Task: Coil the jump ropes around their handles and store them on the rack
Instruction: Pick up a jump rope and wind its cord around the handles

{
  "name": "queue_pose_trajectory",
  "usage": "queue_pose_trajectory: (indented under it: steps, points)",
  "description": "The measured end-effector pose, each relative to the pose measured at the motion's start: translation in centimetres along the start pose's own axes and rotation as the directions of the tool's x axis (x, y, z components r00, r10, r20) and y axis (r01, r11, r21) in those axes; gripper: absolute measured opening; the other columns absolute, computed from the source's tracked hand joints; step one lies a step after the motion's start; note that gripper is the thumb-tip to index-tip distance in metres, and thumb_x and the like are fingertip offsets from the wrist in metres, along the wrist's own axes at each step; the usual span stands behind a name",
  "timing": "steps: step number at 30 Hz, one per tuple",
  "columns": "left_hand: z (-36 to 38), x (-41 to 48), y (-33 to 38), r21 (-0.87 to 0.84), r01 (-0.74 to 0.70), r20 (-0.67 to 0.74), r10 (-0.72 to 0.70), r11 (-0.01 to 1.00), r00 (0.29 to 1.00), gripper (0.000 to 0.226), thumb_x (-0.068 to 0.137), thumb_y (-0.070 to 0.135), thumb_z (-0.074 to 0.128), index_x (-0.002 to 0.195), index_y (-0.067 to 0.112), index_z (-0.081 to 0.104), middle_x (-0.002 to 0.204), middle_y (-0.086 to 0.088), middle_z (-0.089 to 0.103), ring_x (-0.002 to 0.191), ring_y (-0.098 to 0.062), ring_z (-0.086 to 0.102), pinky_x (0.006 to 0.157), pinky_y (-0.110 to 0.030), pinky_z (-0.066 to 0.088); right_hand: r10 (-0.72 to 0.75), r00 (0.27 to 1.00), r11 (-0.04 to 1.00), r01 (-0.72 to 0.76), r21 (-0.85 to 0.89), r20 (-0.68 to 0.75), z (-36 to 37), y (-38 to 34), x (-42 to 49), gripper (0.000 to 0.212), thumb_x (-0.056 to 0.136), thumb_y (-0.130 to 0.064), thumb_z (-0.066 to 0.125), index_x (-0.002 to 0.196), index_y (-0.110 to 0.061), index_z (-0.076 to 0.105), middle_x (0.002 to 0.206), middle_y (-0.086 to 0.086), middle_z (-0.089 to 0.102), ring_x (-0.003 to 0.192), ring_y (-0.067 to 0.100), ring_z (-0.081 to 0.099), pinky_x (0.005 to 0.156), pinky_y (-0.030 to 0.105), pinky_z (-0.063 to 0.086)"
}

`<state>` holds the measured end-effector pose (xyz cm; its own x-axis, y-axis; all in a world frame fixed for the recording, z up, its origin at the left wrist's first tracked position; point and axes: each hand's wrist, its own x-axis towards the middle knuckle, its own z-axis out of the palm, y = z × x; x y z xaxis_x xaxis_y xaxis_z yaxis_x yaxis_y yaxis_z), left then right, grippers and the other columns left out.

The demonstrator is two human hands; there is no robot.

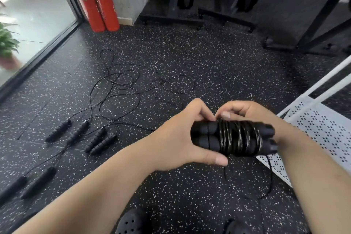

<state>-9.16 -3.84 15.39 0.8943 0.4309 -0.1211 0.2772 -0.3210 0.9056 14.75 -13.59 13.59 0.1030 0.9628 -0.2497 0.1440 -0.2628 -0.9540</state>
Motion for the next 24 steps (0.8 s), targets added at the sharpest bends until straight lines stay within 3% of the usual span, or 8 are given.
queue_pose_trajectory:
  steps: [2, 4, 7, 11, 16, 20, 24]
  points:
    - [-0.3, 0.1, -0.1, -0.1, -0.018, -0.012, 0.016, 0.995, 1.0, 0.061, 0.08, 0.041, 0.092, 0.12, 0.035, 0.047, 0.109, 0.01, 0.072, 0.098, -0.013, 0.069, 0.086, -0.037, 0.056, 0.028, 0.999, 0.994, -0.024, 0.109, -0.042, 0.7, 0.9, 0.3, 0.021, 0.093, -0.027, 0.076, 0.104, -0.009, 0.077, 0.095, 0.006, 0.078, 0.087, 0.016, 0.075, 0.074, 0.029, 0.06]
    - [-0.7, 0.4, -0.4, -0.163, -0.037, -0.036, 0.032, 0.986, 0.999, 0.053, 0.091, 0.045, 0.081, 0.125, 0.028, 0.045, 0.108, 0.008, 0.072, 0.089, -0.01, 0.067, 0.079, -0.033, 0.053, 0.11, 0.982, 0.994, -0.106, 0.034, -0.152, 1.9, 1.6, 0.9, 0.015, 0.102, -0.019, 0.063, 0.101, -0.011, 0.075, 0.092, 0.002, 0.079, 0.09, 0.016, 0.073, 0.082, 0.033, 0.059]
    - [-1.2, 0.8, -1.4, -0.21, 0.003, -0.087, -0.022, 0.978, 0.996, 0.047, 0.096, 0.046, 0.072, 0.13, 0.029, 0.043, 0.111, 0.008, 0.069, 0.086, -0.001, 0.061, 0.081, -0.03, 0.048, 0.183, 0.938, 0.982, -0.188, 0.012, -0.296, 4.4, 1.2, 1.7, 0.036, 0.105, 0.005, 0.042, 0.078, -0.009, 0.061, 0.058, -0.001, 0.061, 0.062, 0.021, 0.052, 0.06, 0.031, 0.049]
    - [-1.1, 1.4, -2.2, -0.109, 0.087, -0.247, -0.112, 0.99, 0.963, 0.038, 0.098, 0.043, 0.073, 0.124, 0.037, 0.046, 0.106, 0.011, 0.073, 0.094, -0.007, 0.069, 0.085, -0.038, 0.057, 0.123, 0.971, 0.979, -0.152, -0.134, -0.206, 6.2, 0.9, 2.1, 0.044, 0.113, -0.02, 0.045, 0.074, -0.022, 0.066, 0.061, -0.001, 0.055, 0.055, 0.018, 0.044, 0.054, 0.036, 0.043]
    - [-1.8, 2.0, -3.7, -0.066, 0.211, -0.484, -0.216, 0.975, 0.848, 0.036, 0.095, 0.042, 0.077, 0.12, 0.039, 0.051, 0.105, 0.016, 0.068, 0.088, -0.001, 0.065, 0.074, -0.027, 0.051, 0.062, 0.997, 0.886, -0.076, -0.458, -0.046, 6.7, 0.6, 2.0, 0.03, 0.114, -0.035, 0.047, 0.1, -0.028, 0.073, 0.065, -0.006, 0.059, 0.052, 0.012, 0.048, 0.054, 0.033, 0.04]
    - [-2.4, 2.3, -4.6, 0.074, 0.274, -0.523, -0.197, 0.959, 0.829, 0.04, 0.094, 0.043, 0.078, 0.124, 0.04, 0.051, 0.109, 0.016, 0.065, 0.091, -0.002, 0.062, 0.071, -0.024, 0.044, -0.045, 0.999, 0.724, 0.011, -0.69, -0.031, 6.0, -0.6, 0.9, 0.016, 0.109, -0.044, 0.053, 0.109, -0.038, 0.067, 0.081, -0.009, 0.073, 0.068, 0.011, 0.067, 0.069, 0.041, 0.056]
    - [-2.8, 2.2, -4.8, 0.22, 0.302, -0.486, -0.164, 0.927, 0.858, 0.05, 0.088, 0.045, 0.084, 0.129, 0.039, 0.057, 0.114, 0.015, 0.064, 0.1, -0.009, 0.061, 0.081, -0.025, 0.044, -0.113, 0.993, 0.615, 0.036, -0.788, -0.044, 5.1, -1.9, 0.0, 0.015, 0.107, -0.045, 0.056, 0.116, -0.048, 0.067, 0.072, -0.014, 0.068, 0.058, 0.006, 0.061, 0.058, 0.033, 0.051]
